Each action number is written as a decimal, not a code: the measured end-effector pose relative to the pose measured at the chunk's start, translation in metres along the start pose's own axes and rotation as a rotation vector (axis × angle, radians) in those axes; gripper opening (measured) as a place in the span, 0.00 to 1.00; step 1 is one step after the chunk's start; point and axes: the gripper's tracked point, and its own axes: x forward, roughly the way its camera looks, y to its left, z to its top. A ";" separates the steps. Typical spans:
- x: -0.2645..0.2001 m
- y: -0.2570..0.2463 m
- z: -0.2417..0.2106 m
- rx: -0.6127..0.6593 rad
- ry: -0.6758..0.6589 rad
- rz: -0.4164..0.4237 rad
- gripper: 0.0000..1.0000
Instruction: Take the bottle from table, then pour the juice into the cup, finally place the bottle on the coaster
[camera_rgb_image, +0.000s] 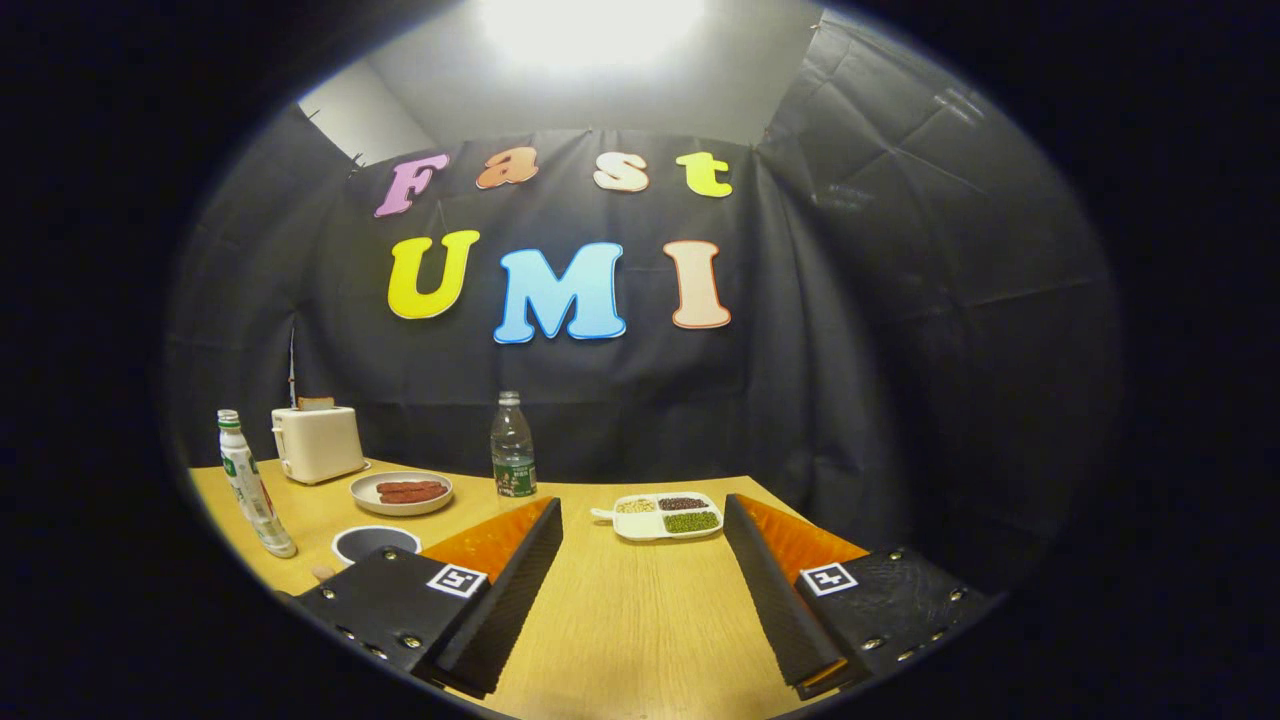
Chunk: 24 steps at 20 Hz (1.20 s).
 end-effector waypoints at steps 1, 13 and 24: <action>-0.009 0.011 0.008 0.006 -0.014 -0.002 0.98; -0.087 0.223 0.069 0.077 -0.134 0.194 0.98; -0.061 0.360 -0.012 0.124 0.011 0.326 0.98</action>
